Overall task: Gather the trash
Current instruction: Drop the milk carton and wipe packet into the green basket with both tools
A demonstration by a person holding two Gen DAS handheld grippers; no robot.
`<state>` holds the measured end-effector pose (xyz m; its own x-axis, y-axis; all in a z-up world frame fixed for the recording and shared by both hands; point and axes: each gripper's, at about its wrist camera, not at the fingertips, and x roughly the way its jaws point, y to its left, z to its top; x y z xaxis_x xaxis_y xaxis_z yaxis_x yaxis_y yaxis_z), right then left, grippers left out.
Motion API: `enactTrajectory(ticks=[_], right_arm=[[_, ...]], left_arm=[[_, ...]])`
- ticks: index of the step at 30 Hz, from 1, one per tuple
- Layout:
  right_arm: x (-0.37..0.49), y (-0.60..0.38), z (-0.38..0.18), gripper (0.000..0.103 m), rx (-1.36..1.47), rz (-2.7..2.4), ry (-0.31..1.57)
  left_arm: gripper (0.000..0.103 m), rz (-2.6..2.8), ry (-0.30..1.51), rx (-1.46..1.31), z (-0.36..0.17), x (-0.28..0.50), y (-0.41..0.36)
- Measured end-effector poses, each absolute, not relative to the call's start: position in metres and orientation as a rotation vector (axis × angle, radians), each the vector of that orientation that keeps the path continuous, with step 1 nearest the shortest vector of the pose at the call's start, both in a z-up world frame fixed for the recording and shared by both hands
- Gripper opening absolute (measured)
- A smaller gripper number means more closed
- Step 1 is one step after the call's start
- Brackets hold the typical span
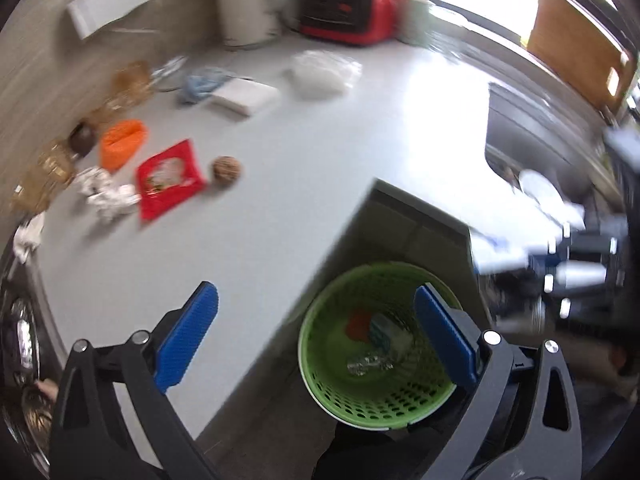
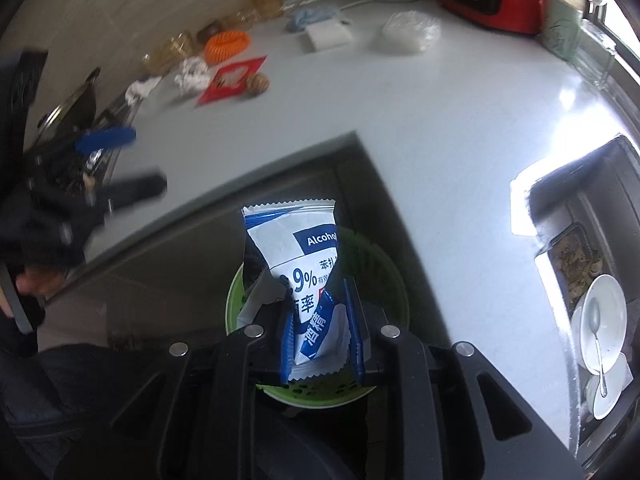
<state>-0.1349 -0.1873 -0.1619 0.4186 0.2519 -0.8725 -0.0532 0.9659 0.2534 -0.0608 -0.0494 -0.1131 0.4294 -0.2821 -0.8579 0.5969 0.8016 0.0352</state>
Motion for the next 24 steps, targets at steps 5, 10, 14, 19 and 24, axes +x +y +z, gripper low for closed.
enactTrajectory(ticks=[5,10,14,19,24], right_arm=[[-0.134,-0.169,-0.181,0.045,0.136,0.238,1.197],[-0.132,-0.161,-0.187,0.063,0.111,0.267,1.218],[-0.126,-0.161,-0.180,0.063,0.123,0.284,1.199],[-0.112,-0.169,-0.163,0.074,0.120,0.251,1.144],[-0.091,-0.182,-0.142,0.088,0.088,0.169,1.074]], left_arm=[[0.094,-0.486,0.989,0.317,-0.104,-0.044,-0.028],[0.094,-0.427,0.978,0.307,-0.104,-0.040,-0.014],[0.094,-0.404,0.986,0.272,-0.105,-0.034,-0.004],[0.094,-0.400,0.988,0.232,-0.101,-0.024,-0.003],[0.094,-0.389,0.963,0.208,-0.092,-0.004,-0.013]])
